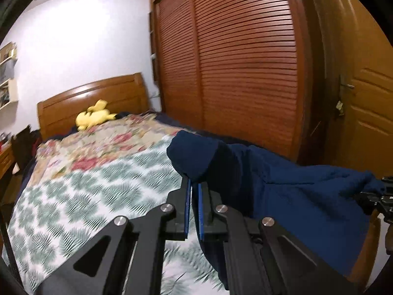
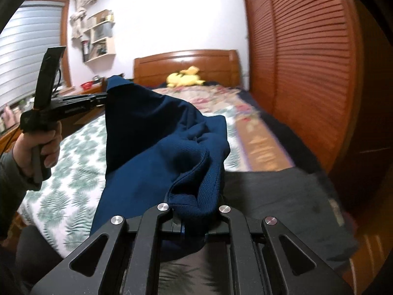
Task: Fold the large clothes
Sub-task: 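Lift the folded jacket with both tools and carry it toward the grey garment, then lower the jacket onto the grey garment and open both tools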
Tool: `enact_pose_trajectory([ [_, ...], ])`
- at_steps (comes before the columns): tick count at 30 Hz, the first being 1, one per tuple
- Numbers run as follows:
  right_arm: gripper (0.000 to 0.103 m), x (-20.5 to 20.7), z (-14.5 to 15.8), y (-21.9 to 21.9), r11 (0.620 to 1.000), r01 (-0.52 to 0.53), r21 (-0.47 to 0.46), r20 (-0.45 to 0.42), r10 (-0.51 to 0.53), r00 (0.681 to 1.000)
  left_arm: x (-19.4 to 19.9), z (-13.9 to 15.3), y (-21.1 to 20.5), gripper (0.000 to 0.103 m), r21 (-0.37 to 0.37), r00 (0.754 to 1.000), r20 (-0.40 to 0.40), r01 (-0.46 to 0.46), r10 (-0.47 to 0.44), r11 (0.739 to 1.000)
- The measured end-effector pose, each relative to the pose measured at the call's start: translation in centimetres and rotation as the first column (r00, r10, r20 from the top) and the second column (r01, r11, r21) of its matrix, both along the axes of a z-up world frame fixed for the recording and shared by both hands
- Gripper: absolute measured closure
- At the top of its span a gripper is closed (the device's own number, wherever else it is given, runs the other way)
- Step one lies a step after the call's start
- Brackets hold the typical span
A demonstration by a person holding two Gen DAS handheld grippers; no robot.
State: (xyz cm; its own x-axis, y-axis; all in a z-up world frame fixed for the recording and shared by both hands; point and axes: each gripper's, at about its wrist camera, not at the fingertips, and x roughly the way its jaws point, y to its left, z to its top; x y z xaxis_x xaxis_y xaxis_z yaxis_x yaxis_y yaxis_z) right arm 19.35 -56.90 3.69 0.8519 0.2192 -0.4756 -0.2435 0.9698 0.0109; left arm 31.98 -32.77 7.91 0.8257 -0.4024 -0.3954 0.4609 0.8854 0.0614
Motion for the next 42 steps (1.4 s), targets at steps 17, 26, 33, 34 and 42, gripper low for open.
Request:
enact_pose_trajectory([
  [17,0.094,-2.1,-2.6,-15.8,0.948,0.315,-0.052,-0.084,-0.319,0.944,4.6,-5.0,-16.8,0.099,0.022,0.98,-0.129,0.153,-0.149,0.988],
  [26,0.038,-4.0,-1.2,-17.5,0.89,0.443,-0.111,0.005,-0.445,0.895,4.1,-6.1,-16.0,0.094,0.082,0.98,-0.148,0.147,-0.134,0.986],
  [33,0.038,-1.5,-0.6,-13.3,0.939,0.316,-0.136,0.022,-0.316,0.948,1.5,-5.9,-11.7,0.084,0.003,0.965,-0.173,0.202,-0.198,0.979],
  [34,0.038,-0.8,-1.2,-13.2,0.938,0.316,-0.141,0.002,-0.319,0.948,0.7,-5.8,-10.8,0.083,-0.007,0.964,-0.169,0.206,-0.205,0.978],
  [42,0.038,1.8,-9.2,-17.0,0.912,0.391,-0.123,-0.24,-0.41,0.88,-4.3,-4.8,-5.2,0.08,-0.04,0.969,-0.127,0.211,-0.214,0.977],
])
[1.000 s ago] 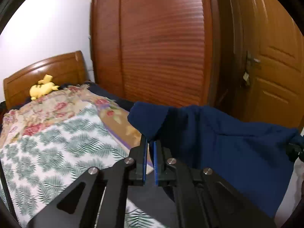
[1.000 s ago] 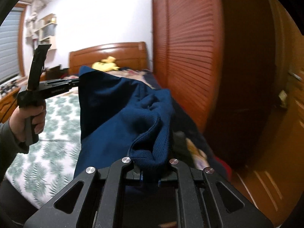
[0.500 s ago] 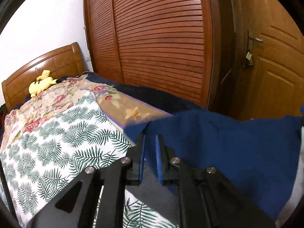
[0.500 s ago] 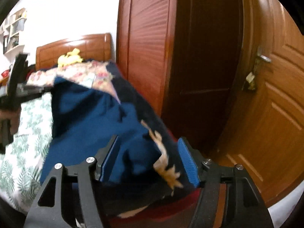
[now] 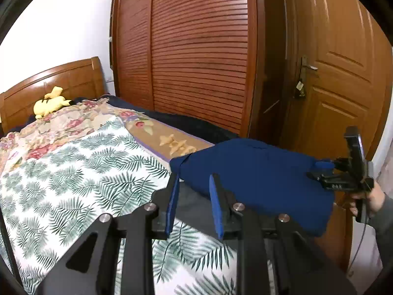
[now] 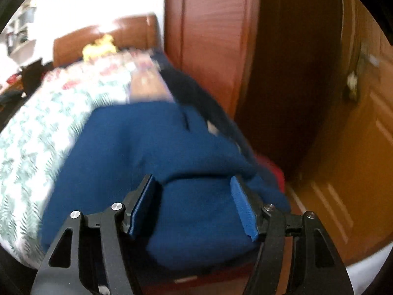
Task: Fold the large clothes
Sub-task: 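Lower the jacket onto the grey garment and open both tools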
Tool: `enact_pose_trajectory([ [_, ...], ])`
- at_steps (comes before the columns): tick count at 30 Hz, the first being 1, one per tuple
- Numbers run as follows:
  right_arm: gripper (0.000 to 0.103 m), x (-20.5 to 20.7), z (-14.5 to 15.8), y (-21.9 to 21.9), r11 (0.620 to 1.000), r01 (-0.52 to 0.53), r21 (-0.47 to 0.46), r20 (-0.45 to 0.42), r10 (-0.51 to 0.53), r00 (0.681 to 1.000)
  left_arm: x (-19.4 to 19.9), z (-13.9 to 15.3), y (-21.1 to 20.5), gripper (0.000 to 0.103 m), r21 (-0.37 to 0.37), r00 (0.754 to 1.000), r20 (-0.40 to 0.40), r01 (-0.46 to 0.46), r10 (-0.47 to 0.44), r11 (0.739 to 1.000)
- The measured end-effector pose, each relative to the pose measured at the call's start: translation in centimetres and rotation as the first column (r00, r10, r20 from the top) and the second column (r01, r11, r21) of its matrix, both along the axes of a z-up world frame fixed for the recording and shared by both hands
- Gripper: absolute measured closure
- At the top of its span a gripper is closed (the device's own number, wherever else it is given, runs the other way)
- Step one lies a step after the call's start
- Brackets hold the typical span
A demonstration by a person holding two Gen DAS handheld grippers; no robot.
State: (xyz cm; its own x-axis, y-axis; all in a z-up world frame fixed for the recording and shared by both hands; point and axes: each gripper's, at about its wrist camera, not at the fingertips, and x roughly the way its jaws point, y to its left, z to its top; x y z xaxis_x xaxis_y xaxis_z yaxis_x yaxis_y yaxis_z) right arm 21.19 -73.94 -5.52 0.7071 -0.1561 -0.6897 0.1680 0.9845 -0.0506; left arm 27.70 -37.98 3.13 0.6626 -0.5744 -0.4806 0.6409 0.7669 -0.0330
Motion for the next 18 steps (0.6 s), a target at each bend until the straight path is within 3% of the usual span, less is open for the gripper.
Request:
enact_pose_trajectory([
  [4,0.038,-1.8,1.0,-0.2,0.999,0.031,0.026,0.052,-0.032,0.998,-2.7,0.5,2.8,0.079,-0.02,1.0,0.011,-0.004,0.004,1.0],
  [13,0.038,-5.6,6.0,5.9,0.999,0.026,-0.027,0.204,-0.02,0.979,-7.8,1.7,7.9,0.079,-0.02,0.998,0.038,-0.045,0.046,0.999],
  [18,0.029,-7.3,7.9,11.0,0.999,-0.04,-0.02,0.249,0.044,0.967,-10.3,2.4,10.8,0.079,-0.049,0.994,0.047,-0.094,0.097,0.994],
])
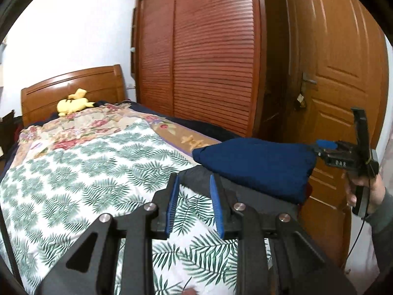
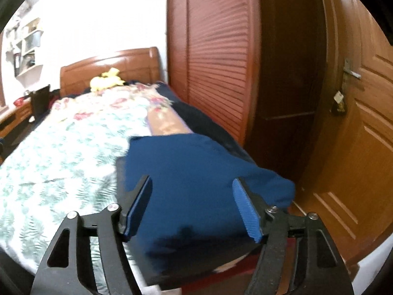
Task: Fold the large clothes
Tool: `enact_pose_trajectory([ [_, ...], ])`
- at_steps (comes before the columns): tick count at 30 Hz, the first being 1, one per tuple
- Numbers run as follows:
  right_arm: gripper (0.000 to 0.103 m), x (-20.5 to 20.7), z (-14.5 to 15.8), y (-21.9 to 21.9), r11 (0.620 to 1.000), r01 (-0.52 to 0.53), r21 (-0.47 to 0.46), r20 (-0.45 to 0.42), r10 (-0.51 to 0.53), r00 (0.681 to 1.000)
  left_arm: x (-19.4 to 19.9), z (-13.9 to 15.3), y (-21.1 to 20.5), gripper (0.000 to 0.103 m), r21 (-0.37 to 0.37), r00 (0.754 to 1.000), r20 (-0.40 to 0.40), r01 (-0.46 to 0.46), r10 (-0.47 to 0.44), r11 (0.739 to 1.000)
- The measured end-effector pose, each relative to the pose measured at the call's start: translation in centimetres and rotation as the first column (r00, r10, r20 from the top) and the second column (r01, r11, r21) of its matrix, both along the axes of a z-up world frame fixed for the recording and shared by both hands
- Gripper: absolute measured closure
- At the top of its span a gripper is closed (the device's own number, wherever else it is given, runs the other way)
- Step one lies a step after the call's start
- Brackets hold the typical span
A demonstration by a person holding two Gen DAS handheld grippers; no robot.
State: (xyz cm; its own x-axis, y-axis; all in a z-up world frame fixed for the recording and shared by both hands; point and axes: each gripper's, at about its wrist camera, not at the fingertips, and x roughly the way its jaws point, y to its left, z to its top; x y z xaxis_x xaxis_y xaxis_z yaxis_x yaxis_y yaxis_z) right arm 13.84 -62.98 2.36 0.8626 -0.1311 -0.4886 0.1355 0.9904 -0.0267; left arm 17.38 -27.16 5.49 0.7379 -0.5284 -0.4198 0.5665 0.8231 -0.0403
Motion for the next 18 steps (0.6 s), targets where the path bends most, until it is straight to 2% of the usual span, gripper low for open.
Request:
enact_pose_trajectory([
  [7,0.016,-1.1,0.9,7.3,0.993,-0.118,0.002,0.034,0.118,0.992,-3.3,0.6,4.1,0.078,-0.007,0.997,0.031,-0.075,0.075,0.997],
  [14,0.013,-0.7,0.0,14.7,0.974,-0.224,0.015,0.052,0.223,0.973,-5.4,-1.2,8.7,0.074,-0.021,0.986,0.006,-0.165,0.165,0.986],
  [18,0.013,-0.8,-1.1,18.4,0.961,-0.274,0.032,0.049,0.273,0.961,-6.7,-2.9,11.4,0.074,-0.011,0.972,-0.02,-0.235,0.235,0.972],
])
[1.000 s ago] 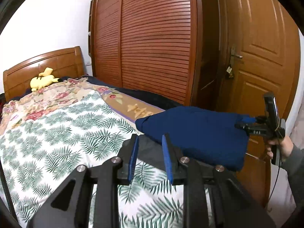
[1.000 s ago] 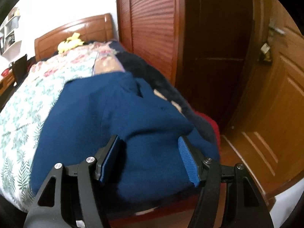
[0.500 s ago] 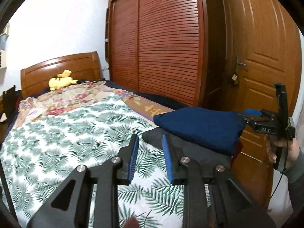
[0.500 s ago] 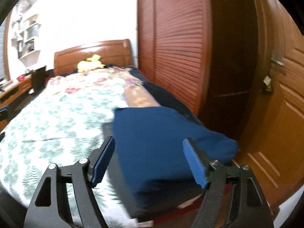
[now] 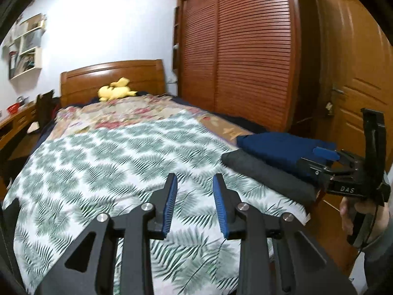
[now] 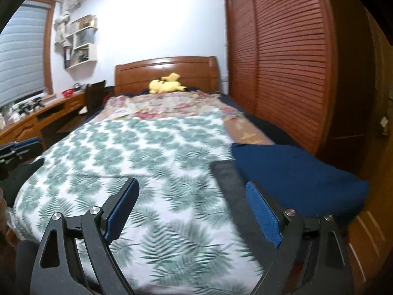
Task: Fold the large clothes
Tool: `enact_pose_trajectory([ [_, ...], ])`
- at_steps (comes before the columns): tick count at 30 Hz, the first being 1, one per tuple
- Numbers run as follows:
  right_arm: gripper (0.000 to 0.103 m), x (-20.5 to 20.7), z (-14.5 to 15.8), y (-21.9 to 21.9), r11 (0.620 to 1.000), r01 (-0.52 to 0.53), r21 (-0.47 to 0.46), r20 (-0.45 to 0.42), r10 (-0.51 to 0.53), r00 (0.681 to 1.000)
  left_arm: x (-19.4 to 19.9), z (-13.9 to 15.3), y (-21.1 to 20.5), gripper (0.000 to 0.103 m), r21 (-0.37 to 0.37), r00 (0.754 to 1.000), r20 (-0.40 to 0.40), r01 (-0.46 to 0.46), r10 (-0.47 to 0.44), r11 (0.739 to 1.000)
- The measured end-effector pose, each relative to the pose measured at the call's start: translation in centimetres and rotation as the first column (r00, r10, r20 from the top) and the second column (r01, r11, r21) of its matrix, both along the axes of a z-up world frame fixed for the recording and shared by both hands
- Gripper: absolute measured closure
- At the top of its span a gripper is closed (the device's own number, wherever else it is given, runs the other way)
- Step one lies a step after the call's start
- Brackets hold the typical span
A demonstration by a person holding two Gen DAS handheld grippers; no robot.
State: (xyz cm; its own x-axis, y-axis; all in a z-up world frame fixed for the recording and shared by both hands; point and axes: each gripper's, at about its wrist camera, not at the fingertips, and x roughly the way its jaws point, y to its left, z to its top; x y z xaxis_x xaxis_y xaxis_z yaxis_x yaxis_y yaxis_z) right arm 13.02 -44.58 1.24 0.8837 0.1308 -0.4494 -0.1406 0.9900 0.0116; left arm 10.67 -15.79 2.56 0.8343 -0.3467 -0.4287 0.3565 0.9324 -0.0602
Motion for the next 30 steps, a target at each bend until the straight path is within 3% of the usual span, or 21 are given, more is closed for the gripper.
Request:
enact_pose_trajectory([
  [8,0.013,-1.3,-1.9,6.2,0.993,-0.102,0.062,-0.024,0.104,0.994,-3.3,-2.3,5.1,0.074,0.042,0.991,-0.007,-0.137,0.137,0.99],
  [12,0.013,-2.1,-2.1,8.8,0.989,-0.125,0.073,-0.018,0.127,0.992,-5.0,-2.5,8.0,0.074,0.015,0.98,-0.013,-0.199,0.199,0.98],
  [22,0.013,-4.5,-0.1,14.3,0.98,-0.191,0.062,0.069,0.187,0.98,-8.0,-1.2,12.5,0.073,-0.003,0.946,0.029,-0.324,0.324,0.946],
  [30,0.013,-5.9,1.1,16.3,0.973,-0.221,0.065,0.116,0.213,0.97,-9.5,-0.9,14.3,0.073,-0.015,0.93,0.044,-0.365,0.365,0.931],
])
